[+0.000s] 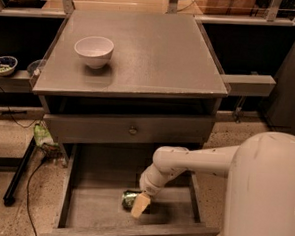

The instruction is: Pick green can from middle drawer and place on counter

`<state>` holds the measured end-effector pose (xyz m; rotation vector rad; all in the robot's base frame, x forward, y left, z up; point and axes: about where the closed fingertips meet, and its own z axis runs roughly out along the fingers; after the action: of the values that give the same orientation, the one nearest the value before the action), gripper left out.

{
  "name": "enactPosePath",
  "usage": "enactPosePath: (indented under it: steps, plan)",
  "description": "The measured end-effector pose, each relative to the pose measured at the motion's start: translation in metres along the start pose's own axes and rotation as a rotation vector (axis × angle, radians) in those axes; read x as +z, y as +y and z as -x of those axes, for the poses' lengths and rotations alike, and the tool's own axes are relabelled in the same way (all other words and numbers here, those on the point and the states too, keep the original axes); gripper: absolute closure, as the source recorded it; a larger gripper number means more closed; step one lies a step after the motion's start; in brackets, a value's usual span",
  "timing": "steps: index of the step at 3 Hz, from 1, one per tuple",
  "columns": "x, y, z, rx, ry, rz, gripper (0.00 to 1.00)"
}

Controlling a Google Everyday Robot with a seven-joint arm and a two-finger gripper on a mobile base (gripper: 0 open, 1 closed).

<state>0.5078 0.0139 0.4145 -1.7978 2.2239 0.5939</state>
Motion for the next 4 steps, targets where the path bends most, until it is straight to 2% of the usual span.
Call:
enactPosePath:
  steps: [1, 2, 3, 4]
  plan:
    - [0.0335, -0.0124, -0.0152, 0.049, 0.015, 0.01, 0.0]
    - [0.0335, -0.0124, -0.0152, 0.049, 0.015, 0.01, 0.0]
    - [0.0335, -0.0124, -0.0152, 0.049, 0.015, 0.01, 0.16]
    - [0.0335, -0.0124, -0.0152, 0.049, 0.015, 0.01, 0.4]
